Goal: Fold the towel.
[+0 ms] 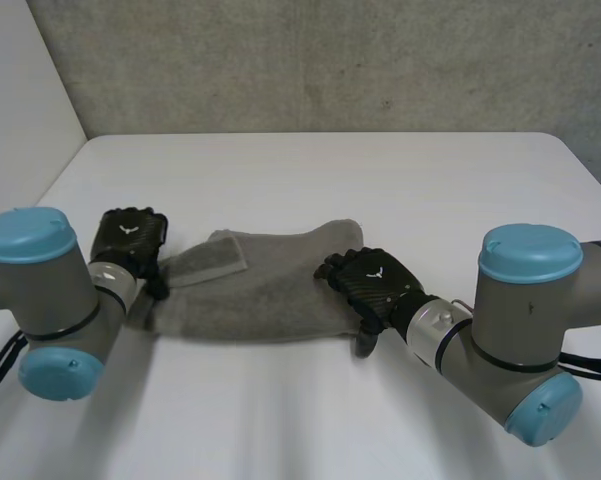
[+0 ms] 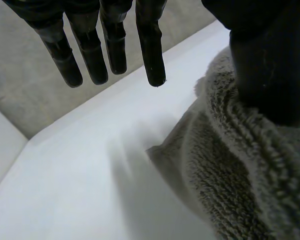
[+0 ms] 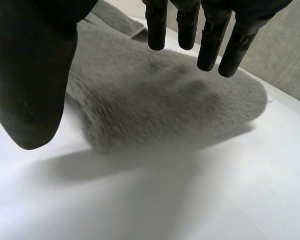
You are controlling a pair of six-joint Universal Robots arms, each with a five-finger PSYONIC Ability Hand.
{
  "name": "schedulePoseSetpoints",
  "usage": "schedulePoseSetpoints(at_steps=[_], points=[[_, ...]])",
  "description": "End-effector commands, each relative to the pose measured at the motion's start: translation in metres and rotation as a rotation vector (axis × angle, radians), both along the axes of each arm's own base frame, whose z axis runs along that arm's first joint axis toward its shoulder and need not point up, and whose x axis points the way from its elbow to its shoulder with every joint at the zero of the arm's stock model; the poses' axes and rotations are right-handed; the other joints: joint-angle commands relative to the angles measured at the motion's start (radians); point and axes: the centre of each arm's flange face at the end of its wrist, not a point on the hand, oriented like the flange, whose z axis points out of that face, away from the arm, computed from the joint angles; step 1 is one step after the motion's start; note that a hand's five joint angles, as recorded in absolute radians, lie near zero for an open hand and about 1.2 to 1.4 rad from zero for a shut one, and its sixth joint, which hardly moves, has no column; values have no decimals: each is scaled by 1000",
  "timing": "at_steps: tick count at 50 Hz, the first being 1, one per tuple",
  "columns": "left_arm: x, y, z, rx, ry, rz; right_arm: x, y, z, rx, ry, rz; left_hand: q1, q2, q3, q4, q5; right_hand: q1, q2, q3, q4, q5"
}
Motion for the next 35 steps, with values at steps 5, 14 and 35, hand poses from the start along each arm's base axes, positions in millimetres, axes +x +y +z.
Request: schedulePoseSetpoints(at_steps=[5,14,35], points=[[3,-1,5,-8,12,6,2,0,-17,9,14,-4,2,-3,-10,-6,-7,124,125,126,118,132],[5,-7,4,-27,18,16,3,2,-17,4,3,-14,2,-3,-10,-6,-7,332,333,334,327,341],[-23,-22,7,-62,125,-162,5,2,-13,-35,-12,-24,13,9,2,6,4,464,466,466,459,473]])
